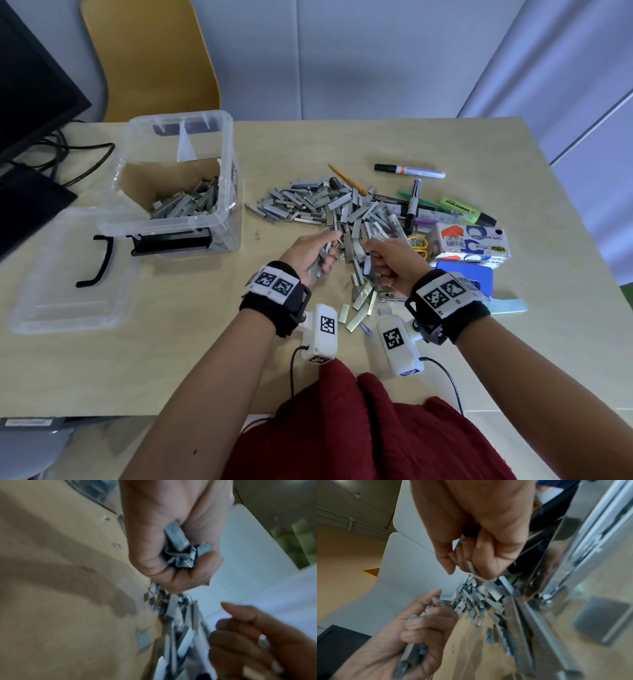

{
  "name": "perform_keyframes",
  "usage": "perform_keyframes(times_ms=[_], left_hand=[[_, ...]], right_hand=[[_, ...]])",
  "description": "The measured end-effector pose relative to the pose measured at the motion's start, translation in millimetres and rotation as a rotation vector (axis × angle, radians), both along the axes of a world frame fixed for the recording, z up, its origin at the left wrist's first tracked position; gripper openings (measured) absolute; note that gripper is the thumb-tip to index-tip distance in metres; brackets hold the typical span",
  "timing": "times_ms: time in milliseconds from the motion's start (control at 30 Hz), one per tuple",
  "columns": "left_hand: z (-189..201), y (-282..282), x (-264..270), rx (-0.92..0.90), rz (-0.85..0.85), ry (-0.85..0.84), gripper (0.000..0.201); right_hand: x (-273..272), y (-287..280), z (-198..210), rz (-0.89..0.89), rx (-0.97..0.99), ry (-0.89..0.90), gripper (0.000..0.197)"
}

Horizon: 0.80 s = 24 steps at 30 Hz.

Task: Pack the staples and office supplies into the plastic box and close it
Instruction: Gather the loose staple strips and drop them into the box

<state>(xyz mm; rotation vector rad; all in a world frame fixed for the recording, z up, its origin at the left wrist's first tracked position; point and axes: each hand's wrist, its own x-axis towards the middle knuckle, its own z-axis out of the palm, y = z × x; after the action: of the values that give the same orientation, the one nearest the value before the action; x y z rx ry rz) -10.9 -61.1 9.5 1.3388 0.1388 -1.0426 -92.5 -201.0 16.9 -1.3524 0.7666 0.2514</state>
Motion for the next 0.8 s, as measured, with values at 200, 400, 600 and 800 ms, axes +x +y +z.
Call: perform_keyframes(times_ms=[200,400,600,800], left_hand=[[60.4,48.9,32.6,-0.357,0.252,0.104,0.03],[106.7,112.3,93.4,-0.482,0.599,0.125,0.039],[99.0,138.3,133.7,-0.209,0.732,0.189,0.032],[75.0,132.8,143.6,0.145,0.523,0.086,0.034]], right_hand=[[26.9,30.9,16.5,0.106,0.039,-0.039,0.045],[53.0,71.5,32.1,0.148,0.098,-0.062,0.043],[71.1,106.4,51.2,0.155,0.127,-0.096,0.042],[87.4,128.3,60.1,0.14,0.159,-0.133,0.035]])
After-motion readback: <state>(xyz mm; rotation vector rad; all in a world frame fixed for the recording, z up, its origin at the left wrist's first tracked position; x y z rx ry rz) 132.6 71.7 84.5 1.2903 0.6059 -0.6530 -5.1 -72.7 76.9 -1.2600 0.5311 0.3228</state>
